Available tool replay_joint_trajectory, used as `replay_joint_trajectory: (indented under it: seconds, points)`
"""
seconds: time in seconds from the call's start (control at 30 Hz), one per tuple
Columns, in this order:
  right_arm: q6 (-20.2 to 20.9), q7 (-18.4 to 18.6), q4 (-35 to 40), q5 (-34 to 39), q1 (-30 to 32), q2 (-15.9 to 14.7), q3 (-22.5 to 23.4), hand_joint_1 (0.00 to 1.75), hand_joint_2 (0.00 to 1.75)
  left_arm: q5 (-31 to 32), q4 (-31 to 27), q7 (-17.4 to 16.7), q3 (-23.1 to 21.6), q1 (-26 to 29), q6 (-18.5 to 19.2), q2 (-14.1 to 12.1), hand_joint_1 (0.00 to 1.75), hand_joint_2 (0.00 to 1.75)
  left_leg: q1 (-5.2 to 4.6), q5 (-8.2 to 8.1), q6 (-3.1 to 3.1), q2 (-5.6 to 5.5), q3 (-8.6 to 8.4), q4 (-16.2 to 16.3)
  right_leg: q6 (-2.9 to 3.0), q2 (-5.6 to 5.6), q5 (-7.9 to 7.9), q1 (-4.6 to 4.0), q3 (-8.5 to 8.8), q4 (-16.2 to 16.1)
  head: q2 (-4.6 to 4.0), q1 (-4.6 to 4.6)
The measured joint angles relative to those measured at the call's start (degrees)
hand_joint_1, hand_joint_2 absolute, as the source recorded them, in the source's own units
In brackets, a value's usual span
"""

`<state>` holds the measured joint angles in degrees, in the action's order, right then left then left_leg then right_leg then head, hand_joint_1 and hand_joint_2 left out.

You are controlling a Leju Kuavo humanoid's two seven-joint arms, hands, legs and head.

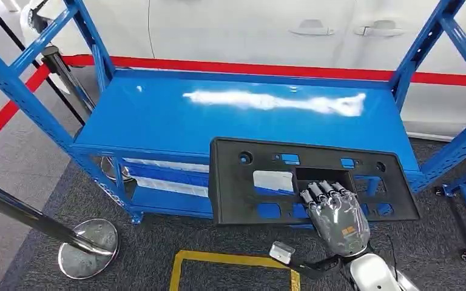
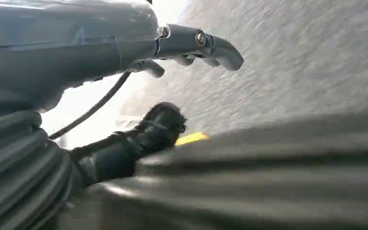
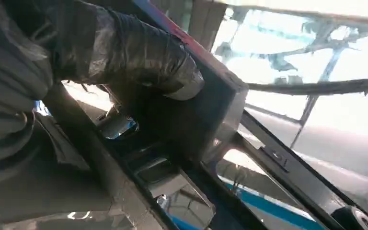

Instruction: Take the parts from the cabinet and place them on the table.

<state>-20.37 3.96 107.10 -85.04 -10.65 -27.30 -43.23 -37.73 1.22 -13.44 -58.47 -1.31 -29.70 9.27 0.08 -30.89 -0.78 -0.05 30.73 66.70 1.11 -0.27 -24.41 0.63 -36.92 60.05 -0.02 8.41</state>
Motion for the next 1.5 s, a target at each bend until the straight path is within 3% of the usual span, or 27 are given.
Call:
replay_joint_trajectory:
  seconds: [0.03,0.07,0.2,0.23,0.27,0.33,0.37,0.4,0.43,0.5,0.53,0.57,0.7,0.73,0.8,0.87,0.9,0.97,1.03,1.1,1.2,1.23,1.3,1.37,1.4,1.43,1.5]
  points:
    - [1.00,0.02,0.00,0.35,0.01,0.13,-0.02,1.75,1.75,-0.02,0.00,-0.15,0.00,0.00,0.17,-0.02,0.00,1.75,-0.16,0.18,-0.66,-0.09,-3.20,-5.03,-0.09,0.00,0.36,0.03,-0.33,0.15,0.00,0.02]
    - [1.53,0.02,0.07,0.70,0.00,0.26,-0.04,1.75,1.75,-0.09,0.00,-0.33,-0.02,0.05,0.39,-0.04,0.00,1.75,-0.41,-1.34,-0.99,-0.09,-5.33,-9.02,-0.50,0.02,0.78,-0.27,-0.67,0.29,0.00,0.00]
    - [2.90,-0.02,0.09,2.20,0.20,0.41,-0.07,1.75,1.75,-0.15,0.00,-0.68,-0.11,0.20,1.18,-0.02,0.00,1.75,-0.56,0.42,-1.60,-0.13,-4.12,-10.48,-2.13,0.00,3.03,-0.13,-0.79,-0.81,0.00,0.02]
    - [2.99,-0.13,0.07,2.36,0.47,0.44,-0.07,1.75,1.75,-0.15,0.00,-0.74,-0.15,0.11,1.31,0.15,0.00,1.75,-0.18,1.29,-1.83,0.40,-4.03,-10.89,-2.21,0.21,1.59,0.21,-1.28,-0.08,0.00,0.02]
    - [3.05,-0.15,0.11,2.42,0.56,0.46,-0.07,1.75,1.75,-0.17,0.00,-0.76,-0.18,0.06,1.42,0.15,0.00,1.75,-0.16,2.02,-2.61,0.39,-3.45,-11.08,-2.27,0.25,-1.49,0.15,-2.10,1.82,0.00,0.00]
    - [3.36,-0.13,0.11,2.64,0.75,0.46,-0.07,1.75,1.75,-0.17,0.00,-0.77,-0.20,0.03,1.57,0.15,0.00,1.75,-0.21,3.23,-2.69,0.49,-1.95,-10.88,-2.63,0.28,-8.03,0.25,-4.30,9.97,0.00,0.00]
    - [3.36,-0.13,0.11,2.75,0.89,0.46,-0.07,1.75,1.75,-0.17,0.00,-0.79,-0.20,0.04,1.59,0.15,0.00,1.75,-0.24,3.74,-2.65,0.53,-1.03,-10.63,-2.84,0.27,-9.48,0.31,-5.14,13.87,0.00,0.00]
    - [3.41,-0.13,0.11,2.75,0.98,0.46,-0.07,1.75,1.75,-0.17,0.00,-0.76,-0.22,0.05,1.64,0.15,0.00,1.75,-0.23,4.11,-2.58,0.57,-0.14,-10.23,-3.00,0.27,-9.23,0.37,-5.22,16.00,0.00,0.00]
    - [3.71,-0.15,0.11,2.73,1.01,0.46,-0.07,1.75,1.75,-0.17,0.00,-0.79,-0.24,0.05,1.68,0.15,0.00,1.75,-0.20,4.39,-2.48,0.60,0.72,-9.83,-3.13,0.26,-7.78,0.52,-4.19,15.73,0.00,0.00]
    - [4.04,-0.15,0.11,2.64,1.00,0.46,-0.07,1.75,1.75,-0.17,0.00,-0.87,-0.33,-0.02,1.88,0.15,0.00,1.75,-0.05,4.73,-2.12,0.61,2.30,-8.66,-3.28,0.20,-3.92,0.85,1.60,8.42,0.00,0.00]
    - [4.06,-0.18,0.11,2.58,0.97,0.46,-0.07,1.75,1.75,-0.17,0.00,-0.87,-0.39,-0.12,1.94,0.15,0.00,1.75,-0.04,4.81,-1.95,0.59,2.91,-7.90,-3.33,0.16,-3.79,1.02,5.50,2.80,0.00,0.00]
    - [4.28,-0.20,0.11,2.58,0.86,0.48,-0.07,1.75,1.75,-0.15,0.00,-0.87,-0.46,-0.19,1.99,0.13,0.00,1.75,-0.33,4.94,-1.63,0.48,3.52,-7.49,-3.15,0.24,-5.75,0.63,7.38,-0.09,0.00,0.00]
    - [5.88,-0.37,0.11,3.04,0.73,0.59,-0.09,1.75,1.75,0.42,0.00,-1.40,-0.92,-0.24,2.40,0.00,0.00,1.75,-0.67,6.30,-0.15,0.40,3.93,-7.53,-1.22,0.22,-4.40,0.64,5.95,-0.56,0.00,0.04]
    - [6.24,-0.39,0.09,3.30,0.59,0.78,-0.13,1.75,1.75,0.53,0.00,-1.57,-1.27,-0.33,2.30,-0.13,0.00,1.75,-0.42,5.30,0.15,0.27,4.32,-6.88,-0.65,-0.19,-3.81,0.95,5.58,-0.73,0.00,0.02]
    - [6.75,-0.35,0.09,3.65,0.41,1.05,-0.15,1.75,1.75,0.57,0.00,-1.44,-1.64,-0.36,1.36,-0.13,0.00,1.75,-0.41,-0.32,0.53,0.18,5.98,-2.30,0.32,-0.20,-2.80,0.90,4.29,-0.74,0.00,0.06]
    - [6.75,-0.22,0.07,4.00,0.46,1.07,-0.15,1.75,1.75,0.59,0.00,-0.98,-2.12,-0.38,-0.67,-0.20,0.00,1.75,-0.39,-5.75,0.83,0.19,7.61,6.30,0.45,-0.27,-1.65,0.65,2.75,-0.67,0.00,0.07]
    - [6.73,-0.13,0.02,4.04,0.55,1.11,-0.15,1.75,1.75,0.48,0.00,-0.74,-2.30,-0.39,-1.71,-0.22,0.00,1.75,-0.39,-6.48,0.84,0.18,7.58,9.03,0.42,-0.31,-1.13,0.57,2.17,-0.59,0.00,0.04]
    - [6.71,-0.13,0.00,4.15,0.76,1.36,-0.17,1.75,1.75,0.22,0.00,-0.72,-2.45,-0.30,-2.80,-0.26,0.00,1.75,-0.39,-3.21,0.61,0.18,4.46,7.13,0.29,-0.29,-0.04,0.44,0.53,-0.33,0.00,0.07]
    - [6.68,-0.15,0.00,4.15,0.80,1.42,-0.17,1.75,1.75,0.06,0.00,-0.74,-2.73,-0.02,-3.21,-0.26,0.00,1.75,-0.41,0.32,0.03,0.12,-2.08,-2.57,-0.01,-0.17,0.82,0.37,-0.66,0.02,0.00,0.07]
    - [6.68,-0.15,0.00,4.17,0.82,1.53,-0.17,1.75,1.75,0.11,0.00,-0.74,-2.89,0.09,-3.35,-0.31,0.00,1.75,-0.71,-1.48,-0.52,-0.09,-6.28,-10.38,-0.63,-0.16,1.77,0.16,-1.32,0.16,0.00,0.07]
    - [6.66,-0.15,0.00,4.17,0.89,1.53,-0.17,1.75,1.75,0.07,0.00,-0.76,-2.91,0.23,-3.43,-0.29,0.00,1.75,-0.86,-0.31,-1.18,-0.11,-4.89,-10.24,-1.77,-0.31,3.68,0.39,-1.29,-1.00,0.00,0.04]
    - [6.66,-0.15,-0.02,4.17,0.92,1.53,-0.17,1.75,1.75,0.07,0.00,-0.74,-2.93,0.20,-3.54,-0.20,0.00,1.75,-0.21,0.84,-1.57,0.07,-4.61,-11.10,-2.06,-0.17,3.70,0.19,-1.64,-0.91,0.00,0.04]
    - [6.64,-0.07,-0.02,4.17,1.08,1.64,-0.17,1.75,1.75,-0.17,0.00,-0.20,-2.93,0.17,-4.46,-0.13,0.00,1.75,-0.22,2.22,-2.59,0.46,-3.15,-11.12,-2.25,0.12,-2.35,0.42,-2.96,2.58,0.00,0.04]
    - [6.62,0.00,-0.11,4.13,1.35,1.64,-0.17,1.75,1.75,-0.24,0.00,0.33,-2.93,0.18,-4.61,-0.07,0.00,1.75,-0.31,3.48,-2.58,0.48,-1.55,-10.89,-2.74,0.15,-8.56,0.53,-4.86,10.95,0.00,0.04]
    - [6.64,0.00,-0.13,4.11,1.48,1.71,-0.17,1.75,1.75,-0.26,0.00,0.44,-2.93,0.18,-4.39,-0.04,0.00,1.75,-0.34,4.04,-2.52,0.49,-0.56,-10.59,-2.90,0.14,-9.23,0.53,-5.51,14.70,0.00,0.04]
    - [6.73,-0.02,-0.22,4.13,1.55,1.81,-0.20,1.75,1.75,-0.24,0.00,0.24,-2.95,0.17,-3.67,-0.04,0.00,1.75,-0.34,4.43,-2.43,0.54,0.34,-10.20,-3.01,0.14,-8.24,0.57,-5.18,16.20,0.00,0.04]
    - [7.27,-0.09,-0.48,4.13,1.46,2.03,-0.22,1.75,1.75,0.02,0.00,-0.57,-3.08,0.10,-1.92,0.02,0.00,1.75,-0.29,4.96,-2.15,0.58,2.07,-9.30,-3.05,0.10,-4.30,0.72,-1.01,12.26,0.00,0.04]
